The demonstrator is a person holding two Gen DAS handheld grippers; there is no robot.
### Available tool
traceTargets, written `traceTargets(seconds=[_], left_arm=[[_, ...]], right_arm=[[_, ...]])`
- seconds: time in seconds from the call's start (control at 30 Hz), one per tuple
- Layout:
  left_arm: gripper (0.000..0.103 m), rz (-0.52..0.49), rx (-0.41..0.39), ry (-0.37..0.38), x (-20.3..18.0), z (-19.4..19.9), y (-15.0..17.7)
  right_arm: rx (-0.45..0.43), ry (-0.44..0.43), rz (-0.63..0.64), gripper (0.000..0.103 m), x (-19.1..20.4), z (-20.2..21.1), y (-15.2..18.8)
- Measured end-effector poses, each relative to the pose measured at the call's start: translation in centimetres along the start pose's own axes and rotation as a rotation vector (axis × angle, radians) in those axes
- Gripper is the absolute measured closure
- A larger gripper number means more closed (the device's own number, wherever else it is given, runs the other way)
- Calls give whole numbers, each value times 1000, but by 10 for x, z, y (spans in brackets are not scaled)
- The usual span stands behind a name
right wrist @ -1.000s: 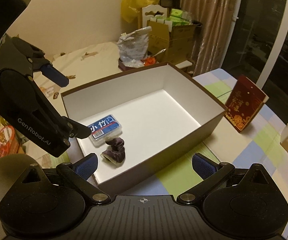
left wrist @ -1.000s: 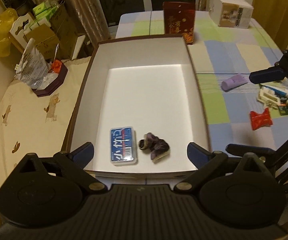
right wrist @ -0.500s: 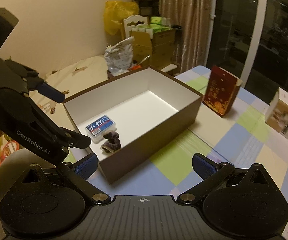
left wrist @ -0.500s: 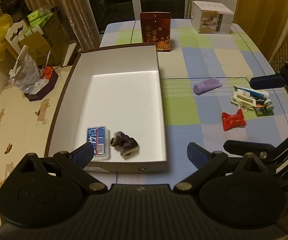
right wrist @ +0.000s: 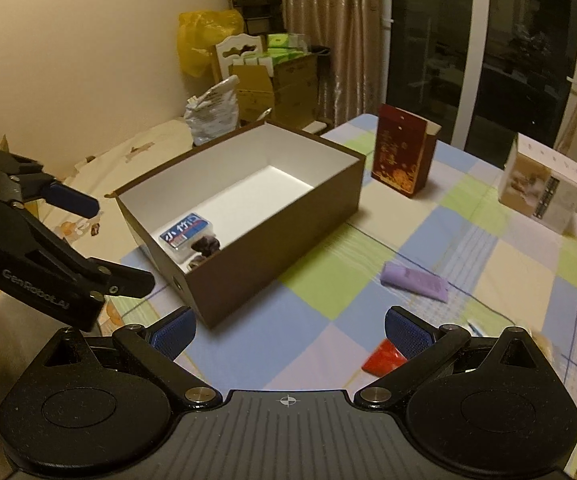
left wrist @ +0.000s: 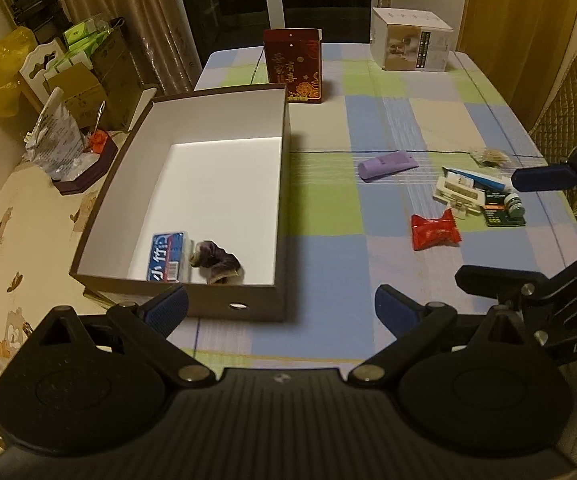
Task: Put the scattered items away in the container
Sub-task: 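Withdraw both tools from the shoebox back toward the remaining items, then grasp the red candy packet with left tool while right tool grasps the green ointment card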
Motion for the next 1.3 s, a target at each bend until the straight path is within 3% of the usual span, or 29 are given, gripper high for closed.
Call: traceTargets(seconds=[0.6,1.03,1.3], left_arm=[[5,-17,-13,9,-54,-9,-2],[5,-52,12,57,-100,-55,-8],[6,-146,-30,129,-127,-89,-11]], right_arm=[[0,92,-124,0,-59,34,48],[49,194,-234,0,-123,32,83],[78,256,-287,0,-164,22,102]])
Point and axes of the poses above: each gripper's, at about its wrist camera, not at the fingertips, and z roughly against the way its jaws point, x to its left, y to its underside, the point moved 6 cm from there along -z, roughly the way its jaws point, and after that the axes turned 1 degree about -x, right-handed, at the moved point
